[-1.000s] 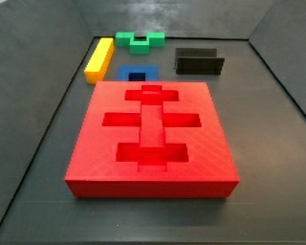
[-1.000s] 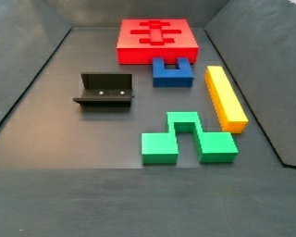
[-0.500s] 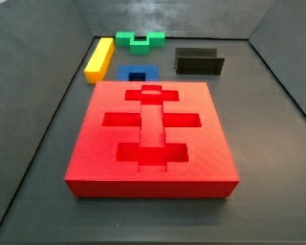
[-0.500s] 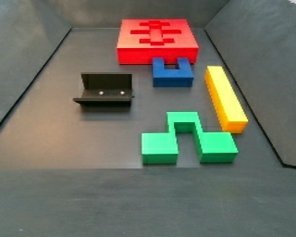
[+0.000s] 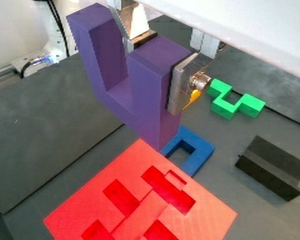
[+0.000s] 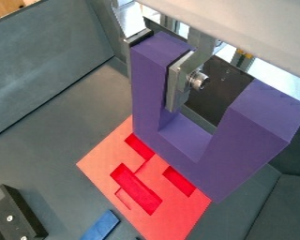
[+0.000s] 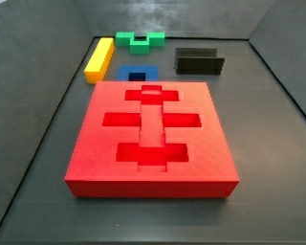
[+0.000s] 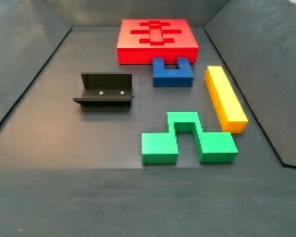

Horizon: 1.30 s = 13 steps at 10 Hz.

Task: Pick up the purple object. Move up. Place the purple object on the fixture. Regrasp the purple object. Move to above the board. Insert the purple object.
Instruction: Insert the purple object.

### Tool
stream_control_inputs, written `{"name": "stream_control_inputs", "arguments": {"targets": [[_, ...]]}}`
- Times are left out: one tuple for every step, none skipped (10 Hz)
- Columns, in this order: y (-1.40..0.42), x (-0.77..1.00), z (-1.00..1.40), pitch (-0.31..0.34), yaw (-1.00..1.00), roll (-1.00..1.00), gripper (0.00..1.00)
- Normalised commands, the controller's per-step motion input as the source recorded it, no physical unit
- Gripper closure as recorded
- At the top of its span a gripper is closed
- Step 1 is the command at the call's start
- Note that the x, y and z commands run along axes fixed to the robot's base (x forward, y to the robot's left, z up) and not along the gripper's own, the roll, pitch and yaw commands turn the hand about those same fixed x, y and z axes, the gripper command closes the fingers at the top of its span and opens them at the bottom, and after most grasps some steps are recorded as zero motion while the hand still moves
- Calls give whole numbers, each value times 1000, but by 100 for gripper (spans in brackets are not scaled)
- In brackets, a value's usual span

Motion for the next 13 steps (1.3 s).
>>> {"name": "stream_control_inputs", "arguments": {"targets": [[-251,477,-280,-71,229,-1,100],[-503,483,-346,-53,406,0,100],[-497,429,-477,0,386,76,100],[-543,440,-474,0,317,77,100],[-560,477,-477,0,286,71,100],[-560,520,-469,0,271,64,100],[-606,543,-451,0,209,64,100],[-451,411,-460,-43,-46,56,100],[-271,194,-491,-110,-406,-37,100],[-329,54,-494,-160,-491,-157,100],[-303,140,-543,-181,-471,-151,100],[-260,294,-649,-107,-343,-47,100],[-203,294,-637,-86,-186,-1,100]]}}
